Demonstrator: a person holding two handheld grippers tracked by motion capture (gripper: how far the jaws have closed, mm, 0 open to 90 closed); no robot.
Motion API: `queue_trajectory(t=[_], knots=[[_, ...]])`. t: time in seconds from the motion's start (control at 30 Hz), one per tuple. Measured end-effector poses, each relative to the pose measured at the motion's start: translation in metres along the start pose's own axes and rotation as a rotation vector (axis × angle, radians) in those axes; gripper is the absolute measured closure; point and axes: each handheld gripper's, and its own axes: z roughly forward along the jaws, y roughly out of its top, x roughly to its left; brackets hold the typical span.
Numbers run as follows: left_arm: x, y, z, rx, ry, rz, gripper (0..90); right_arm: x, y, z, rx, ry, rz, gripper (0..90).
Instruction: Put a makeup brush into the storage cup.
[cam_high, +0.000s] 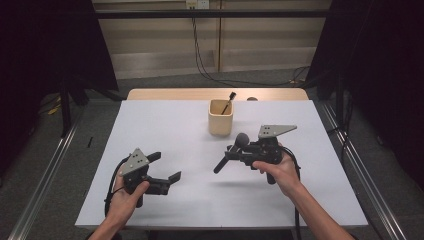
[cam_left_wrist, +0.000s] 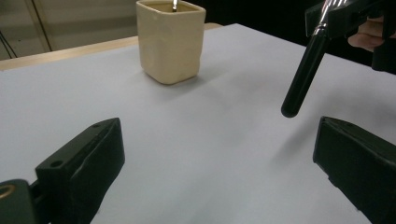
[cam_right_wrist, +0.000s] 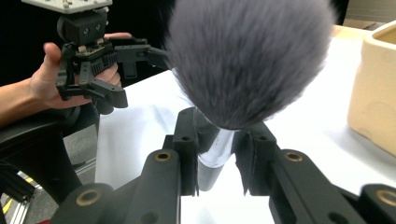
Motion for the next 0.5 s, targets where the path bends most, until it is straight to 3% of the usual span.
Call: queue_trajectory(t=[0.17,0.27,0.33,0.5], knots=[[0.005,-0.006,-0.009,-0.009,0.051,-0.002,2.5,-0.004,0.004,-0.003,0.004,-0.019,0.002,71.4],[0.005,-0.009,-0.016,-0.020,0.054,-0.016,2.0,-0.007,0.006,-0.005,0.008,-0.034,0.007,71.4],[0.005,-0.011,-0.021,-0.042,0.084,0.006,2.8,-0.009,0.008,-0.005,0.018,-0.044,0.000,71.5],[0.009,-0.015,-0.032,-0.053,0.106,0.003,3.0,-0.013,0.015,-0.008,0.016,-0.060,-0.005,71.5]])
